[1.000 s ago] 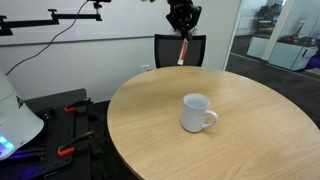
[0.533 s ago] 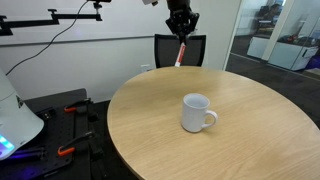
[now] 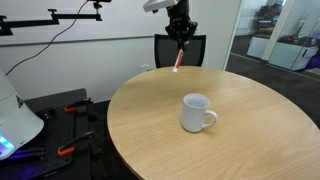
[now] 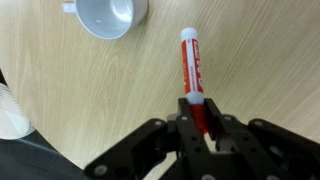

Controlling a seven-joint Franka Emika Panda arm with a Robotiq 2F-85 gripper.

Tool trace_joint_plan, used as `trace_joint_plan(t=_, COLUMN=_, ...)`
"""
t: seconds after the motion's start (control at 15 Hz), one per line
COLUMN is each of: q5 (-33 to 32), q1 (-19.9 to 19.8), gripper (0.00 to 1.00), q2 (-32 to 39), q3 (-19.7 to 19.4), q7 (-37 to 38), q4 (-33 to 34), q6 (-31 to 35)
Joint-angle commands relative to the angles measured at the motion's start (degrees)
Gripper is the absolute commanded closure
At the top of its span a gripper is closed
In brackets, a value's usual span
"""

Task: Remove the red marker from the white mug

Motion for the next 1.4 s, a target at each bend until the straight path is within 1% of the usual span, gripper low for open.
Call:
trace_joint_plan(t=0.0, q5=-0.86, q1=2.47, gripper=0.95, q2=5.06, q3=-0.30, q7=3.26, q4=5.23, q6=-3.40)
trace_joint_plan(t=0.53, q5=-0.50, q1=5.05, gripper=0.95, q2=16.74, q3=-0.35, q7=4.88, q4=16.60, q6=-12.94)
trace_joint_plan(t=1.33, q5=-0.03, q1=5.79, gripper=0.95, q2=32.81, q3=-0.59, q7=4.67, q4=28.71, q6=-19.13)
